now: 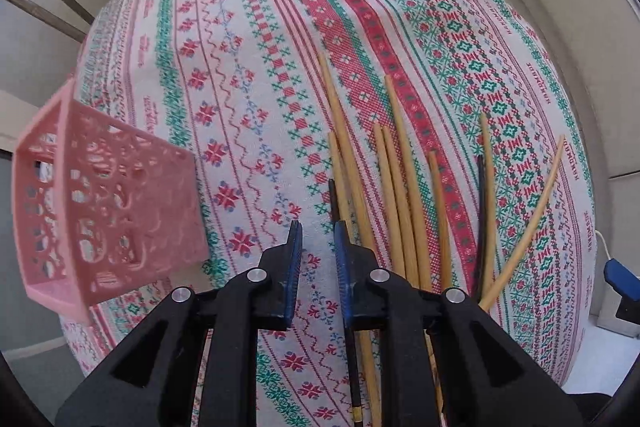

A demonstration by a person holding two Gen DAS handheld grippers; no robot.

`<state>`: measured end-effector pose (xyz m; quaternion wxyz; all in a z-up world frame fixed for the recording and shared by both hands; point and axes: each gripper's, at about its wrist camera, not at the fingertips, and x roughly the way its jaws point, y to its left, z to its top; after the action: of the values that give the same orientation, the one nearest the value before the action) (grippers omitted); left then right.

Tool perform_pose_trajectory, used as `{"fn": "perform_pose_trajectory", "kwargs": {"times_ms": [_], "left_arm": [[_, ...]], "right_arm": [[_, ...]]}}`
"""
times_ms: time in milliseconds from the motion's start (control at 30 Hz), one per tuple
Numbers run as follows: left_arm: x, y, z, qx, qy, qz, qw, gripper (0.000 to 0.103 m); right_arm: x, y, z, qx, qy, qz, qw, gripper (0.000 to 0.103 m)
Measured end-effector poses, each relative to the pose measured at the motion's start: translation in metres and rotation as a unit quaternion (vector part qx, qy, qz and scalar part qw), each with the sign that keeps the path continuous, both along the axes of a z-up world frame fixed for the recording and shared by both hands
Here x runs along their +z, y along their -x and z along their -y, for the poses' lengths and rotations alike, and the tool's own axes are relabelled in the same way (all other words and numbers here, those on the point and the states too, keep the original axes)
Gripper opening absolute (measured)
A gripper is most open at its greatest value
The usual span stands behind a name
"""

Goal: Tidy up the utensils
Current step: 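Lower the left tool onto the pile and close it on a black chopstick while the right tool approaches, then close the right tool on a black chopstick while the left tool lifts its black chopstick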

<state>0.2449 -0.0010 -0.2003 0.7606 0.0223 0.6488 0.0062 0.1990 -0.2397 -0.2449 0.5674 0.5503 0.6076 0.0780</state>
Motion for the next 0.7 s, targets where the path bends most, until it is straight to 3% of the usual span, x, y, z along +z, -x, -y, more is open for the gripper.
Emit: {"fn": "perform_pose_trajectory", "kwargs": {"times_ms": [300, 367, 567, 633, 700], "left_arm": [[-0.016, -0.012, -0.017, 0.001, 0.007, -0.017, 0.9998, 0.014], [-0.023, -0.013, -0.014, -0.007, 0.012, -0.011, 0.9998, 0.004], [-0.031, -0.001, -0.011, -0.004, 0.017, 0.025, 0.9995, 0.003], [-0.033, 0.014, -0.014, -0.002, 0.027, 0.039, 0.9989, 0.003], [-0.03, 0.034, -0.016, -0.004, 0.032, 0.053, 0.9981, 0.003]], "right_arm": [[0.001, -0.004, -0.004, 0.011, 0.0, 0.006, 1.0, 0.097], [0.002, -0.006, -0.007, 0.017, 0.008, 0.008, 1.0, 0.096], [-0.008, -0.021, -0.038, 0.08, 0.043, 0.016, 0.996, 0.096], [-0.01, -0.027, -0.05, 0.104, 0.072, 0.025, 0.992, 0.097], [-0.013, -0.033, -0.063, 0.119, 0.069, 0.035, 0.99, 0.097]]}}
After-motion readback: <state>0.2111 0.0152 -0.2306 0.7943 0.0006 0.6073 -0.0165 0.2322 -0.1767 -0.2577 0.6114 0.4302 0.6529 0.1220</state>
